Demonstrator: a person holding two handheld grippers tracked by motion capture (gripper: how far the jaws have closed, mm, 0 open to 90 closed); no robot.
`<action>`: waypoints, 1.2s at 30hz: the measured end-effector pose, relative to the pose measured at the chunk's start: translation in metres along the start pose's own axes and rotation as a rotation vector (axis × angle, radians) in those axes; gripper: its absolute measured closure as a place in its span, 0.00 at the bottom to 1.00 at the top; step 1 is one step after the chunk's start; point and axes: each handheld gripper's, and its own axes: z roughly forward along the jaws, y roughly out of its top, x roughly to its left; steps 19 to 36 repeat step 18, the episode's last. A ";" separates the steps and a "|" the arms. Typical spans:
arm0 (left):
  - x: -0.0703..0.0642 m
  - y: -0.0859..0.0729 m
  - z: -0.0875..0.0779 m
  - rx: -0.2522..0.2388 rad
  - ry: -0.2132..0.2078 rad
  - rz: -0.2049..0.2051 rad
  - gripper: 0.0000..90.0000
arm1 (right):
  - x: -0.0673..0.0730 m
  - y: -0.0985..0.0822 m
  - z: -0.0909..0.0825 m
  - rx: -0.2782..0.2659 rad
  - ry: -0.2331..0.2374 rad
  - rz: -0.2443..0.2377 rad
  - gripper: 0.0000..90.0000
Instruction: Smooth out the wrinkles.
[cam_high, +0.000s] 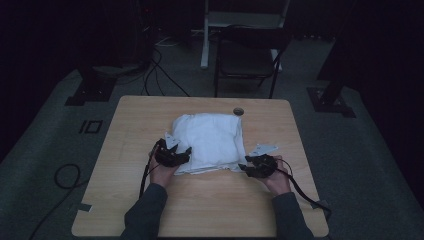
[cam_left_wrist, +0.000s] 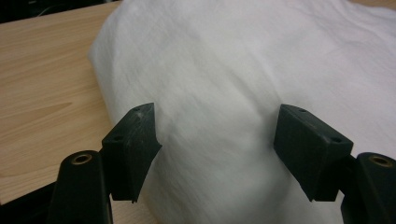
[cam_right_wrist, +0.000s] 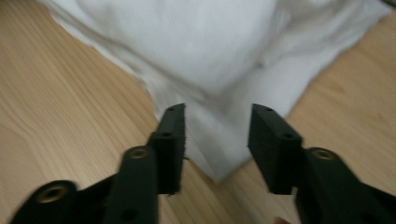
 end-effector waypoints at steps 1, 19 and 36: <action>0.001 0.001 -0.005 -0.018 -0.008 -0.006 0.33 | 0.001 0.003 -0.002 -0.009 -0.012 -0.007 0.55; 0.019 -0.022 -0.068 -0.071 0.002 -0.007 0.32 | -0.019 -0.034 -0.021 -0.096 -0.072 0.148 0.42; 0.019 -0.022 -0.068 -0.071 0.002 -0.007 0.32 | -0.019 -0.034 -0.021 -0.096 -0.072 0.148 0.42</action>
